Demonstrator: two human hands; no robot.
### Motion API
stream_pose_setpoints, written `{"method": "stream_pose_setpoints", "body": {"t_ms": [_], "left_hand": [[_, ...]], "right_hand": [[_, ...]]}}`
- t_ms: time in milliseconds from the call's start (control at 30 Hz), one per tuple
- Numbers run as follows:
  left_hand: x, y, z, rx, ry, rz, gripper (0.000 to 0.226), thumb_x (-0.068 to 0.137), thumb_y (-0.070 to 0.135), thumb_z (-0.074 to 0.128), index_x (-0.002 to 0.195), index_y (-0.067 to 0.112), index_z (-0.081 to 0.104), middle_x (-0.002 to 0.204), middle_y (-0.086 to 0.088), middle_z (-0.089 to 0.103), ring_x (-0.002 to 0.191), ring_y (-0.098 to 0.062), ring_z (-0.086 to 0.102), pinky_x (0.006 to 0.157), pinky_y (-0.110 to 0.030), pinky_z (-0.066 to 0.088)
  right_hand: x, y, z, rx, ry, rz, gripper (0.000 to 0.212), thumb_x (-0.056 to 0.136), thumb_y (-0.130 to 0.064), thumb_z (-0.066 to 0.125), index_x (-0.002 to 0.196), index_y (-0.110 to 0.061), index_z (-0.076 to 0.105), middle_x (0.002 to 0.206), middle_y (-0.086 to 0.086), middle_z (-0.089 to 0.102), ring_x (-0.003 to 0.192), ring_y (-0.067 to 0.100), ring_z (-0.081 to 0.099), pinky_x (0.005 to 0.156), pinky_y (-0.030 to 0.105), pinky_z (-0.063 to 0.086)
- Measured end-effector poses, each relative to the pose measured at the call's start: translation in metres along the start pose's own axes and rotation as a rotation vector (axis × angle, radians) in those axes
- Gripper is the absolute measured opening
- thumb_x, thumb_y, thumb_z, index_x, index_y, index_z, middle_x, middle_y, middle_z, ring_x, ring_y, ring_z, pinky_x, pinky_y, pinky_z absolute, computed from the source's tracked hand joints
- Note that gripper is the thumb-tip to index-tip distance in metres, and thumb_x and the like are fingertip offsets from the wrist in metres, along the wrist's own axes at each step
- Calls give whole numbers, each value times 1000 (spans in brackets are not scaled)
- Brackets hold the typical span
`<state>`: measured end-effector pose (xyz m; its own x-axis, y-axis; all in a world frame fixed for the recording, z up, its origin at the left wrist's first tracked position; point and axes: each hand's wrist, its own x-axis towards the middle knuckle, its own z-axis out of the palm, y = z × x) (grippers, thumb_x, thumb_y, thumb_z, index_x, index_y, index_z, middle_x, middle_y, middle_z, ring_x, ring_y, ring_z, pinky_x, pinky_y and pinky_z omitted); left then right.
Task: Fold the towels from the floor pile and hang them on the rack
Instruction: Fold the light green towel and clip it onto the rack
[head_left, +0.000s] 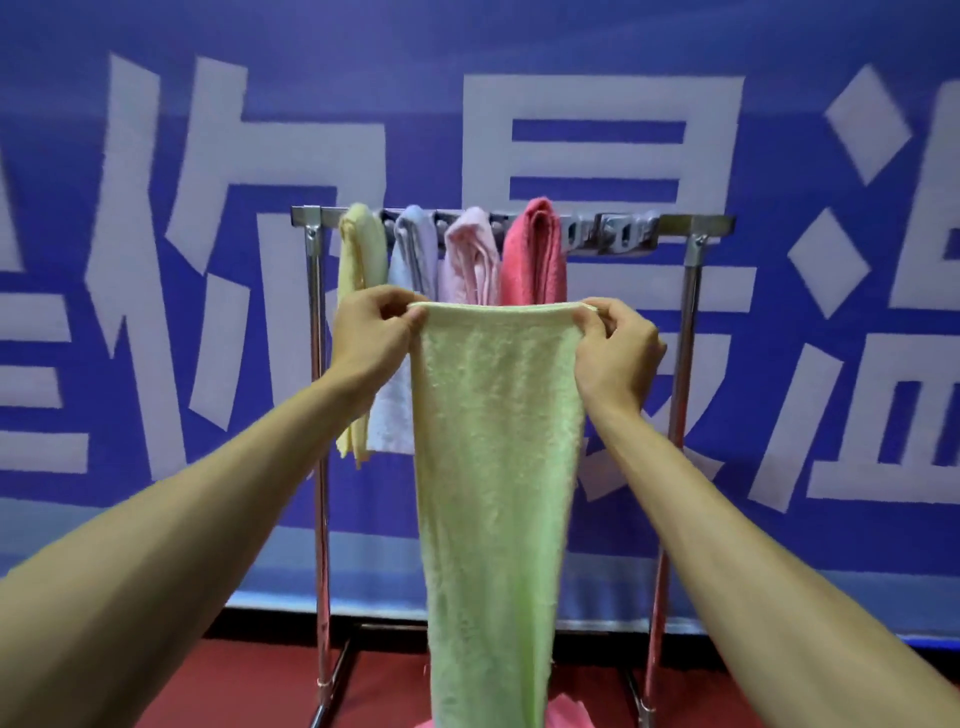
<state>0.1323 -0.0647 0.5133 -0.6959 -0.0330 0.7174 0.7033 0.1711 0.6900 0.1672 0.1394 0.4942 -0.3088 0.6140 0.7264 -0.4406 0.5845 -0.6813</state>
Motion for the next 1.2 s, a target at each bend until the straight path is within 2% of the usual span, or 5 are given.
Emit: {"method": "stream_pose_setpoints", "body": {"t_ms": [333, 700, 867, 1067, 1200], "left_hand": [[-1, 25, 9, 150, 4, 381, 15, 86, -2, 59, 93, 6, 70, 82, 0, 66, 75, -20, 64, 71, -41, 57], [7, 3, 5, 185, -93, 159, 10, 90, 5, 60, 89, 11, 68, 75, -3, 64, 62, -16, 60, 56, -30, 56], [-6, -11, 10, 146, -68, 89, 15, 87, 3, 59, 82, 14, 68, 68, 0, 61, 59, -15, 57, 54, -27, 52], [-1, -20, 7, 149, -71, 58, 15, 85, 9, 59, 82, 19, 69, 69, 5, 63, 66, -15, 59, 68, -40, 55], [-30, -52, 8, 180, -135, -36, 13, 87, 9, 59, 85, 16, 70, 73, 4, 65, 68, -12, 58, 71, -34, 52]], "right_hand": [[24, -24, -31, 179, 99, -106, 9, 88, -16, 64, 89, -16, 73, 79, -5, 69, 75, 11, 64, 72, 29, 54], [22, -10, -32, -31, -151, -87, 7, 86, -21, 66, 80, -23, 70, 76, -8, 68, 76, 10, 64, 69, 24, 51], [5, 0, -31, -61, -183, -87, 7, 86, -18, 65, 83, -20, 71, 75, -8, 68, 72, 4, 61, 60, 2, 41], [8, 4, -24, -92, -261, -79, 6, 84, -18, 67, 84, -19, 73, 77, -7, 69, 76, 5, 64, 75, 19, 51], [-14, 35, -21, -154, -345, -24, 8, 84, -17, 67, 85, -16, 75, 79, -4, 70, 78, 10, 65, 88, 32, 51]]}}
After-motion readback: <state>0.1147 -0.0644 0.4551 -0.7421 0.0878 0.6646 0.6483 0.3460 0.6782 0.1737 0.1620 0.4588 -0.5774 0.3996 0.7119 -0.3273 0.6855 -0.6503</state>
